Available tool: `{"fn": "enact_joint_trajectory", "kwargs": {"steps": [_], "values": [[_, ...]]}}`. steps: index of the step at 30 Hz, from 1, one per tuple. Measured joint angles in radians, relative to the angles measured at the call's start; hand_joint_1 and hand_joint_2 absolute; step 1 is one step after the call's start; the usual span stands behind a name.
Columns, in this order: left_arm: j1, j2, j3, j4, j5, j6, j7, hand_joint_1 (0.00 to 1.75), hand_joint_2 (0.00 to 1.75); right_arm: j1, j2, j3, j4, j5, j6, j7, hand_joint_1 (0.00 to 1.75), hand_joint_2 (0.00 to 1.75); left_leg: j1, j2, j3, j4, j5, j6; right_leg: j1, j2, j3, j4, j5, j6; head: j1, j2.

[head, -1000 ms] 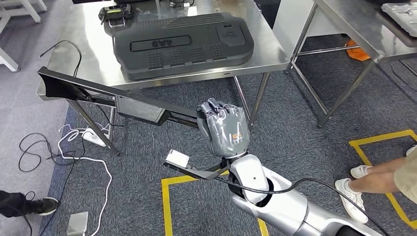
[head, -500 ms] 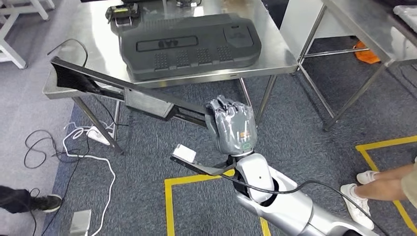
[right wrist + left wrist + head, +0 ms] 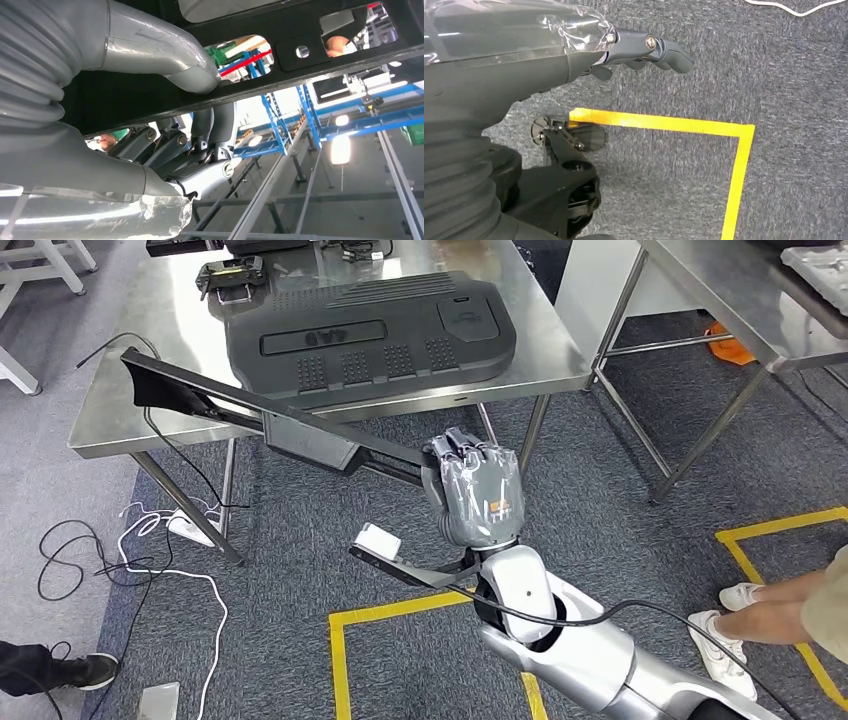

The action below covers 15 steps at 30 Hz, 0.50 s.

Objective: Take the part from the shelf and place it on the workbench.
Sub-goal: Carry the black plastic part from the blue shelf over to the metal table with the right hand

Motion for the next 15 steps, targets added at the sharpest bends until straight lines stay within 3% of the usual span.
{"fn": "enact_joint_trajectory", "kwargs": {"steps": [3,4,6,8,9,10,12,13,15], "values": [[-0.001,0.001,0.000,0.000,0.000,-0.002,0.000,0.00,1.75,-0.001,-0.004,-0.007,-0.004,0.002,0.002,0.002,1.75,1.75,0.007,0.001,0.010,-0.021,0.004,0.014,0.000,-0.001,-0.003,0.016,-0.016,0.015,0.001,0.000],[-0.002,0.001,0.000,0.000,0.000,-0.004,0.000,0.00,1.75,-0.001,-0.006,-0.011,-0.006,0.002,0.002,0.003,1.75,1.75,0.011,0.002,0.014,-0.027,0.006,0.019,0.000,-0.002,-0.019,0.052,-0.037,0.018,0.004,0.000],[-0.004,0.001,0.000,0.000,0.000,-0.008,0.000,0.00,1.75,-0.001,-0.008,-0.016,-0.008,0.003,0.004,0.007,1.75,1.75,0.011,0.004,0.017,-0.030,0.005,0.026,-0.002,-0.002,-0.081,0.175,-0.094,0.024,0.010,0.000],[-0.004,0.001,0.000,0.000,0.000,-0.011,0.001,0.00,1.75,0.001,-0.011,-0.018,-0.010,0.003,0.006,0.010,1.75,1.75,0.011,0.004,0.019,-0.028,0.001,0.028,-0.004,-0.002,-0.136,0.267,-0.115,0.029,0.013,0.000],[-0.004,0.001,0.000,0.000,0.000,-0.011,0.001,0.00,1.75,0.002,-0.013,-0.019,-0.010,0.004,0.007,0.011,1.75,1.75,0.012,0.004,0.020,-0.027,-0.001,0.028,-0.005,-0.002,-0.140,0.263,-0.097,0.031,0.014,0.000],[-0.004,0.001,0.000,0.000,0.000,-0.012,0.001,0.00,1.75,0.003,-0.014,-0.021,-0.010,0.004,0.008,0.011,1.75,1.75,0.013,0.004,0.023,-0.024,-0.005,0.025,-0.007,-0.002,-0.126,0.222,-0.063,0.031,0.016,0.000],[-0.004,0.001,0.000,0.000,0.000,-0.012,0.001,0.00,1.75,0.003,-0.016,-0.024,-0.012,0.005,0.009,0.011,1.75,1.75,0.014,0.002,0.027,-0.016,-0.016,0.017,-0.008,-0.003,-0.071,0.091,0.006,0.032,0.020,0.000],[-0.005,0.001,-0.001,0.000,0.000,-0.012,0.001,0.00,1.75,0.003,-0.016,-0.026,-0.013,0.005,0.009,0.011,1.75,1.75,0.013,0.001,0.027,-0.011,-0.020,0.011,-0.008,-0.003,-0.052,0.043,0.023,0.029,0.022,0.000],[-0.005,0.001,-0.001,0.000,0.000,-0.012,0.001,0.00,1.75,0.003,-0.017,-0.027,-0.015,0.006,0.009,0.011,1.75,1.75,0.009,0.001,0.026,-0.007,-0.025,0.001,-0.005,-0.001,-0.040,0.013,0.023,0.021,0.020,0.000]]}}
